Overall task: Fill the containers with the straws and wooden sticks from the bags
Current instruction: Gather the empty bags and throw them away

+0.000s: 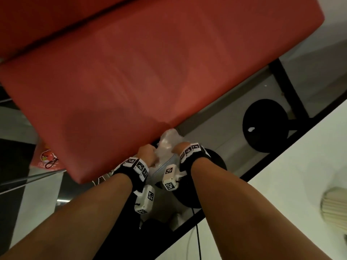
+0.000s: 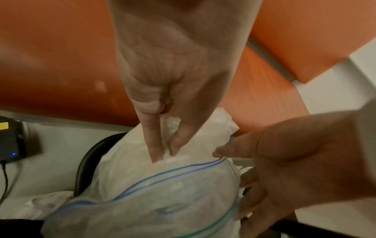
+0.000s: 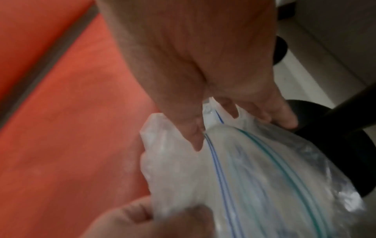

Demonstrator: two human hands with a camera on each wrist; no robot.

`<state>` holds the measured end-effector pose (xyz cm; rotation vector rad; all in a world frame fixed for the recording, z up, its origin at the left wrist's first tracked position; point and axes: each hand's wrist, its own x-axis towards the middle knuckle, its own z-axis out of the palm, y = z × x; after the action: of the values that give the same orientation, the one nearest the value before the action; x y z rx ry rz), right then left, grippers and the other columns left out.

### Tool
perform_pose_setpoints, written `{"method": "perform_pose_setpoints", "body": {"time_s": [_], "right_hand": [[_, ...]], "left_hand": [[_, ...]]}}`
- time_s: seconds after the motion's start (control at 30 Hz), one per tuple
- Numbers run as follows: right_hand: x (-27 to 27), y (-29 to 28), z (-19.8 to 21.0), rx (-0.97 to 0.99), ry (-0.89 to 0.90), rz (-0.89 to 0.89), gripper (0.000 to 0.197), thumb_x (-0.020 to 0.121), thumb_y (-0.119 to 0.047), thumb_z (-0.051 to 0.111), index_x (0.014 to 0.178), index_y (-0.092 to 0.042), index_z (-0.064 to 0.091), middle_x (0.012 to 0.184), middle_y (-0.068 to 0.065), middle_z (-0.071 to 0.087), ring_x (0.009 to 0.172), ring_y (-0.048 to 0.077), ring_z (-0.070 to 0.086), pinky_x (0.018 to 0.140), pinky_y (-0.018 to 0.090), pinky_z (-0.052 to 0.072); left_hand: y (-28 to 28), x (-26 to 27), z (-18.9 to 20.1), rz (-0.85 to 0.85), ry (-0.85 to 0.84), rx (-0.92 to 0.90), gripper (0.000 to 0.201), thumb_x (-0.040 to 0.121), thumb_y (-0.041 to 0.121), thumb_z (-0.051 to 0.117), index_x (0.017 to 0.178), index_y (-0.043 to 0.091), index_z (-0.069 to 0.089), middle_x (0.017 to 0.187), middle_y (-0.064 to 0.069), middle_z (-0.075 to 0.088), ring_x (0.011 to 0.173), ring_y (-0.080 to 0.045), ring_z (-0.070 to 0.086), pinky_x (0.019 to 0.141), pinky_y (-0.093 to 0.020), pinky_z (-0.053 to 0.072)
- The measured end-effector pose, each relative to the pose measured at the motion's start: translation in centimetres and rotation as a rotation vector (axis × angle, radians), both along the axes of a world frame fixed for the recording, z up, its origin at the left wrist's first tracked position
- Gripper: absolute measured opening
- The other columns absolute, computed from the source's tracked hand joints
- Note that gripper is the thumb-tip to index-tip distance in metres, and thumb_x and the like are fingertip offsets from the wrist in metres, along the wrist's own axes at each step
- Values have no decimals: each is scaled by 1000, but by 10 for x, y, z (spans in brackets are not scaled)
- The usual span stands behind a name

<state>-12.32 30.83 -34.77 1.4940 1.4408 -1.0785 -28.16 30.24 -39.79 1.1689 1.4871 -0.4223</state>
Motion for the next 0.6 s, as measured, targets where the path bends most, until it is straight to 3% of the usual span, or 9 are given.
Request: {"method": "perform_pose_setpoints", "body": {"time_s": [0.07,0.17,0.33,0.6], "right_hand": [[1,3,9,8,-59,-42,84,85,-49,73,155,-19,36,160,5,37,142,32,43,104,46,50],[6,12,25,-12,-92,24,75,87,-46,72,150,-16,45,153,7,48,135,32,51,104,47,51],[1,14,51,3,-82,104,52,93,-39,68,135,-11,57,137,10,61,123,34,61,98,49,55],[-9,10,75,54,-55,58,39,93,-37,67,122,-10,66,124,9,68,112,33,66,93,44,56]], "left_hand": [[-6,3,-12,-145,65,28,26,90,10,59,115,3,63,115,-17,66,105,-31,63,90,-35,51],[-16,4,-20,-182,47,22,45,89,10,59,133,6,47,132,-20,54,121,-34,53,103,-40,42],[-25,-4,-15,-95,54,79,37,95,3,45,131,-3,53,135,-22,54,123,-34,51,105,-36,38],[-29,-18,11,-123,-4,28,36,98,7,47,133,3,57,136,-17,55,123,-30,52,103,-32,41]]}}
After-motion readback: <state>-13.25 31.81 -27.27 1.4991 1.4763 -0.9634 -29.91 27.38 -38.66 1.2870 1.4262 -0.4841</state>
